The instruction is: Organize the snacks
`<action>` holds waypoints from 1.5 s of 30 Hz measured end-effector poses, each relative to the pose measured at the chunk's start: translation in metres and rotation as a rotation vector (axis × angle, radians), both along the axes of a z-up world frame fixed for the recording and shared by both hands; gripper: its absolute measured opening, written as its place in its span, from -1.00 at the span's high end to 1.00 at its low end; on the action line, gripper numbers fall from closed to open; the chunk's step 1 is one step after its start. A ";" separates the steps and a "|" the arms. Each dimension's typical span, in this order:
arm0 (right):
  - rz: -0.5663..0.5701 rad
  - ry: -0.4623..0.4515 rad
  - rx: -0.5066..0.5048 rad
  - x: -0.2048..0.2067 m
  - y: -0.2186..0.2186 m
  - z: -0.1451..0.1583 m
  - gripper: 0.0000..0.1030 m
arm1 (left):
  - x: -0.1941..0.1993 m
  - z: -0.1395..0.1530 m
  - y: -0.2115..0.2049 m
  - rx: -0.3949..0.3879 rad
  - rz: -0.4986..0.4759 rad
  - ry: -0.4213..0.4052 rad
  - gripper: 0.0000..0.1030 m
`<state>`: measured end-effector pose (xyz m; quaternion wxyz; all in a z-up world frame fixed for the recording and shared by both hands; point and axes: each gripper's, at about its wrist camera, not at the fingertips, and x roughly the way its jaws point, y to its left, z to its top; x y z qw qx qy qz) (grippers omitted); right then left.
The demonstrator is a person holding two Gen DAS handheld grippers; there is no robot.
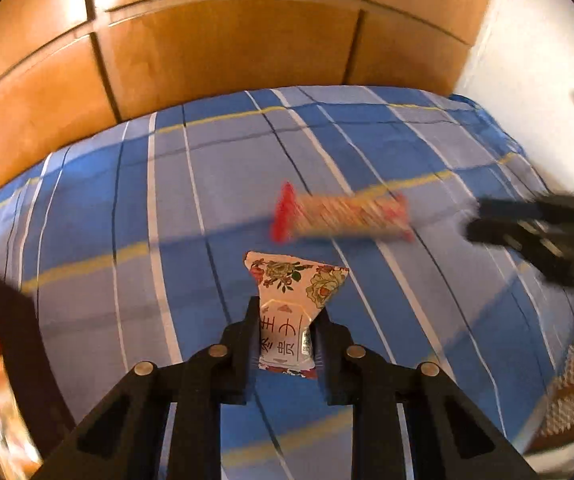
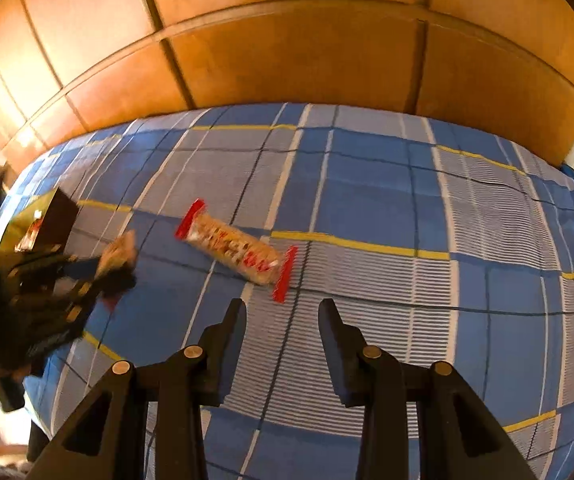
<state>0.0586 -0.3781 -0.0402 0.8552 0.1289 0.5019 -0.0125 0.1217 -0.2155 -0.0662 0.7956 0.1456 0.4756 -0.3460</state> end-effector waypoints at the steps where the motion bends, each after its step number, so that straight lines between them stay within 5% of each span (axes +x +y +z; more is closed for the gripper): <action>1: 0.018 0.004 0.001 0.000 0.004 -0.002 0.27 | -0.009 0.000 0.001 0.000 -0.004 -0.001 0.55; 10: 0.194 0.016 -0.032 0.007 0.048 -0.013 0.27 | -0.081 -0.022 0.048 -0.038 -0.007 0.047 0.55; 17: 0.292 0.025 -0.220 0.055 0.064 -0.010 0.25 | -0.087 -0.027 0.058 -0.085 0.005 0.037 0.53; 25: 0.446 0.143 -0.338 0.105 0.079 -0.039 0.13 | -0.082 -0.032 0.064 -0.129 0.029 0.057 0.49; 29: 0.427 0.143 -0.274 0.101 0.076 -0.044 0.44 | -0.084 -0.033 0.065 -0.133 0.035 0.049 0.46; 38: 0.438 0.187 -0.104 0.021 0.097 -0.049 0.42 | -0.089 -0.032 0.068 -0.123 0.057 0.026 0.47; 45: 0.404 0.072 -0.083 -0.004 0.085 -0.056 0.43 | -0.101 -0.010 0.076 -0.093 0.084 -0.051 0.54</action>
